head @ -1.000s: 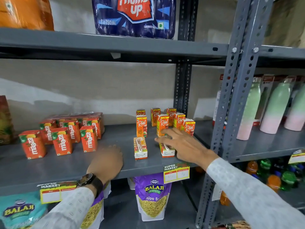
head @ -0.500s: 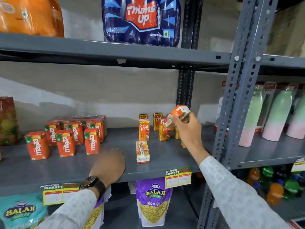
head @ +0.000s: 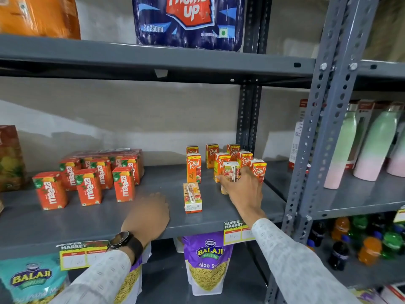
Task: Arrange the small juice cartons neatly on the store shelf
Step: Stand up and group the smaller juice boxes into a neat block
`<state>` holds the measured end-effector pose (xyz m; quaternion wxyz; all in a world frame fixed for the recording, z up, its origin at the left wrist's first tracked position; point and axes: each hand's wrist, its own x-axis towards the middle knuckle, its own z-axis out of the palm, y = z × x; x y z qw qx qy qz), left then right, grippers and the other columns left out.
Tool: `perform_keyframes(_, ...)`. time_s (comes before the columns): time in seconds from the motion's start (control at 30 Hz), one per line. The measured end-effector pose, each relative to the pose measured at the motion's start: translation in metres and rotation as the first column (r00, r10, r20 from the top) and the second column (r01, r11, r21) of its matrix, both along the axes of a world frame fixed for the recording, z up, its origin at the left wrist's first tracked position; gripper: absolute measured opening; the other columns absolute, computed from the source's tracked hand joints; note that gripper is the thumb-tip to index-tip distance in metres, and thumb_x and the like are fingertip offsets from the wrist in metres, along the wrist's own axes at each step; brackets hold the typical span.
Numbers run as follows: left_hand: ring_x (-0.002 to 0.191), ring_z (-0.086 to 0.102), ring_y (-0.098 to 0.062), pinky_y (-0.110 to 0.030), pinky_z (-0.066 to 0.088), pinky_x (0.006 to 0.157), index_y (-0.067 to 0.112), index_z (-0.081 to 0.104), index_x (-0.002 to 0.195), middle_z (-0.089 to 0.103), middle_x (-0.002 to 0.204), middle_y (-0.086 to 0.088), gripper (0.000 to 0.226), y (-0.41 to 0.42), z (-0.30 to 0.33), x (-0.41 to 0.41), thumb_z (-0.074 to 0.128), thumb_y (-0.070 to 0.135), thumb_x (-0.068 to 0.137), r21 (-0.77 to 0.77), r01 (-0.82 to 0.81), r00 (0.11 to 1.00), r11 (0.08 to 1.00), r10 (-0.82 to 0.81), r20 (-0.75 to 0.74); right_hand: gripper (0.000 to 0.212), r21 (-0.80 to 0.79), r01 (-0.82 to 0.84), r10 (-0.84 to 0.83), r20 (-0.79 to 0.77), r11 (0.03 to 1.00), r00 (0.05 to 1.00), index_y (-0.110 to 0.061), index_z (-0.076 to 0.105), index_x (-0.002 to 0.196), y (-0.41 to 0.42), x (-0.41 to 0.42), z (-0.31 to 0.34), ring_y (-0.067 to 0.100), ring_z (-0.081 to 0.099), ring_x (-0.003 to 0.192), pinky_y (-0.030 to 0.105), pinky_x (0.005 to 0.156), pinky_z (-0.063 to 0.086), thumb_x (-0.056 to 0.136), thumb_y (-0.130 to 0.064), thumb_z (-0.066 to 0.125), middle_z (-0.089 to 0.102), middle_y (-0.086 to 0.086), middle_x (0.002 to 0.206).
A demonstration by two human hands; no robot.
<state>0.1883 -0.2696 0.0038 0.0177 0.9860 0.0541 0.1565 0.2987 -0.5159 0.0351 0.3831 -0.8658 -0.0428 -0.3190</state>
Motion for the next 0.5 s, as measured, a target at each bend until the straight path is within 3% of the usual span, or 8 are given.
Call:
perform_keyframes(0.1, 0.144, 0.034, -0.021, -0.037, 0.023, 0.120, 0.011, 0.041, 0.146, 0.040, 0.155, -0.008, 0.051, -0.0008, -0.0003, 0.0002, 0.025, 0.031, 0.101, -0.006, 0.004, 0.999, 1.000, -0.004, 0.047, 0.068, -0.001, -0.004, 0.004, -0.016, 1.000, 1.000, -0.027, 0.054, 0.113, 0.0010, 0.0006, -0.0005, 0.019, 0.074, 0.094, 0.043, 0.076, 0.063, 0.073, -0.080, 0.070, 0.071, -0.006, 0.105)
perform_keyframes(0.2, 0.144, 0.034, -0.021, -0.037, 0.024, 0.120, 0.011, 0.041, 0.146, 0.041, 0.154, -0.008, 0.056, -0.0006, -0.0010, 0.0013, 0.019, 0.033, 0.099, 0.007, 0.001, 0.999, 1.000, -0.001, 0.044, 0.069, -0.016, -0.020, 0.020, -0.022, 1.000, 1.000, -0.023, 0.051, 0.132, 0.0001, 0.0017, -0.0007, 0.027, 0.071, 0.110, 0.049, 0.090, 0.060, 0.081, -0.064, 0.074, 0.070, 0.000, 0.123)
perform_keyframes(0.3, 0.144, 0.034, -0.021, -0.038, 0.024, 0.120, 0.011, 0.041, 0.146, 0.040, 0.154, -0.008, 0.063, 0.0002, -0.0010, 0.0015, 0.012, 0.035, 0.095, 0.032, -0.009, 0.999, 0.999, 0.008, 0.032, 0.087, -0.027, -0.023, 0.023, 0.008, 0.999, 1.000, -0.021, 0.039, 0.148, 0.0012, 0.0019, 0.0001, 0.028, 0.067, 0.120, 0.047, 0.094, 0.056, 0.081, -0.062, 0.077, 0.065, 0.003, 0.137)
perform_keyframes(0.4, 0.143, 0.036, -0.022, -0.040, 0.026, 0.119, 0.010, 0.043, 0.145, 0.043, 0.153, -0.009, 0.065, -0.0012, -0.0005, 0.0001, 0.012, 0.035, 0.093, 0.041, -0.009, 0.999, 0.999, 0.008, 0.031, 0.096, -0.060, -0.005, 0.006, 0.026, 0.998, 1.000, -0.018, 0.039, 0.147, 0.0047, -0.0004, 0.0022, 0.028, 0.065, 0.122, 0.044, 0.090, 0.057, 0.076, -0.068, 0.078, 0.060, 0.006, 0.140)
perform_keyframes(0.5, 0.143, 0.037, -0.022, -0.038, 0.026, 0.119, 0.011, 0.044, 0.144, 0.043, 0.153, -0.008, 0.052, -0.0025, 0.0010, -0.0004, 0.025, 0.031, 0.100, 0.005, -0.011, 0.998, 1.000, 0.011, 0.054, 0.082, -0.079, -0.022, 0.025, 0.040, 0.997, 0.999, -0.020, 0.041, 0.145, 0.0045, 0.0001, 0.0005, 0.027, 0.068, 0.118, 0.041, 0.090, 0.057, 0.082, -0.053, 0.081, 0.063, 0.004, 0.135)
